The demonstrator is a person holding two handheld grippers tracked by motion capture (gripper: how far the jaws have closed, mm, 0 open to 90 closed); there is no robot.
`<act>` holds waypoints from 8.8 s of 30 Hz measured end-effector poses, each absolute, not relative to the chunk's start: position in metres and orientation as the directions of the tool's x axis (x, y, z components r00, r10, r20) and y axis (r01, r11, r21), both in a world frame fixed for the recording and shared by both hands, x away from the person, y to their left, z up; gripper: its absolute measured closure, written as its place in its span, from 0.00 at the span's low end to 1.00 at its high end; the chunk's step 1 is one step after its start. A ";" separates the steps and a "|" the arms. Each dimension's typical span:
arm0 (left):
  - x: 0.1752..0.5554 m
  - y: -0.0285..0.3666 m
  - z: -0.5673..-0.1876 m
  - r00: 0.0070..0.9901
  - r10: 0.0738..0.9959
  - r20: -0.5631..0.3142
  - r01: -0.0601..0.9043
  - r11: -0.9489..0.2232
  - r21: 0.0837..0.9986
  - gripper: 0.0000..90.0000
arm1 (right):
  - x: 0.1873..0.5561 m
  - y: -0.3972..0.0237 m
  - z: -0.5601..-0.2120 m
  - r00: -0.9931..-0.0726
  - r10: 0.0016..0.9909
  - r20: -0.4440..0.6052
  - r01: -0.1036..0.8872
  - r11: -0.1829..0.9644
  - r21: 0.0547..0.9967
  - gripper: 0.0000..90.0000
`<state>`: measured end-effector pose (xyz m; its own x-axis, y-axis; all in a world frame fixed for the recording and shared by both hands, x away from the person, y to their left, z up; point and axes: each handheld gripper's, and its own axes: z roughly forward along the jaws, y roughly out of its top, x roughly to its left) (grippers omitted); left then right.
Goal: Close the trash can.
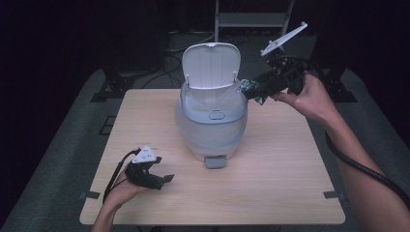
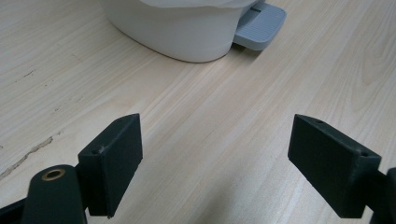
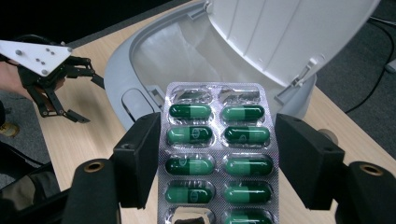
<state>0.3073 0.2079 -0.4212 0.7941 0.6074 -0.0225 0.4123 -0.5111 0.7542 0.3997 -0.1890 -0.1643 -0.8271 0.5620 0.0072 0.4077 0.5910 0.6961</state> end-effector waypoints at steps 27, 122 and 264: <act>0.306 0.210 -0.421 0.793 0.609 -0.022 0.415 -0.512 0.752 0.19 | 0.429 -0.148 -0.168 -0.854 0.520 0.004 0.383 0.622 0.683 0.36; 0.308 0.216 -0.426 0.774 0.632 -0.039 0.446 -0.500 0.743 0.19 | 0.454 -0.171 -0.190 -0.854 0.512 0.094 0.422 0.574 0.702 0.97; 0.309 0.215 -0.426 0.777 0.629 -0.032 0.448 -0.516 0.730 0.19 | 0.459 -0.140 -0.203 -0.911 0.384 0.152 0.364 0.573 0.735 0.99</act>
